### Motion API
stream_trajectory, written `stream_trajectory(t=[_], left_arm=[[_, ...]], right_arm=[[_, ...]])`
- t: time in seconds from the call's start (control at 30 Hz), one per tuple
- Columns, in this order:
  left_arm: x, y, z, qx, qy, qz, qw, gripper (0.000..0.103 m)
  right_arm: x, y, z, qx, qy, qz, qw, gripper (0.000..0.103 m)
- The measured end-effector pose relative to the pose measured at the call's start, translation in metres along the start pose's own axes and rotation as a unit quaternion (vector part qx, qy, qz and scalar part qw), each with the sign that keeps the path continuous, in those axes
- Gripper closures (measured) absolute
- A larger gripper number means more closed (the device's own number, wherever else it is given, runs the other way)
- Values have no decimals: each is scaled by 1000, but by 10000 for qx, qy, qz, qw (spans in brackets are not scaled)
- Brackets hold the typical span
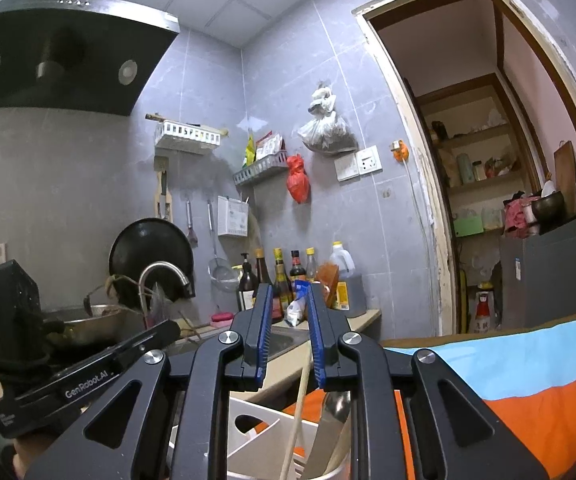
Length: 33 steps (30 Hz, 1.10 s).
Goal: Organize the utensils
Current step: 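Open the right tool over the caddy while the left tool releases the fork into it, then move both tools back toward the last chopstick and gold spoon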
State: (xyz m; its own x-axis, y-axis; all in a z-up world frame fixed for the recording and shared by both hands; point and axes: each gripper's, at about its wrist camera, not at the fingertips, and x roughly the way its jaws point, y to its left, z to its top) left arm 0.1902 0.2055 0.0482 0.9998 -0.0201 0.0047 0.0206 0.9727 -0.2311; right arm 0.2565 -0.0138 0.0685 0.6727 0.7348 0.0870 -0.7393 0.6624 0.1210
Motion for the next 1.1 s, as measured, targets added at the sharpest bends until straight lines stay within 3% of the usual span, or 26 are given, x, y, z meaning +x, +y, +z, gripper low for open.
stream_trajectory(t=[0.1,0.27,0.37,0.53,0.63,0.97,1.1], left_arm=[[-5,-5,5,-2,-32,-75,10000,81],[-11,-13,15,-54,39,-105,9999,66],[-17,-21,22,-14,55,-130,9999,57],[-29,-42,31,153,111,-133,9997,25],[-37,-58,35,297,179,-124,9993,11],[-52,-110,33,673,609,-115,9958,5],[-58,-131,27,757,772,-249,9938,5]], right_arm=[[-6,0,6,52,-36,4,10000,77],[-22,-2,20,80,-39,-118,9999,74],[-36,-5,30,128,-90,-184,9997,61],[-63,-10,47,169,-78,-325,9993,48],[-81,-13,55,142,-43,-446,9989,36],[-154,-22,76,31,107,-909,9958,2],[-190,-26,85,17,70,-1148,9934,0]])
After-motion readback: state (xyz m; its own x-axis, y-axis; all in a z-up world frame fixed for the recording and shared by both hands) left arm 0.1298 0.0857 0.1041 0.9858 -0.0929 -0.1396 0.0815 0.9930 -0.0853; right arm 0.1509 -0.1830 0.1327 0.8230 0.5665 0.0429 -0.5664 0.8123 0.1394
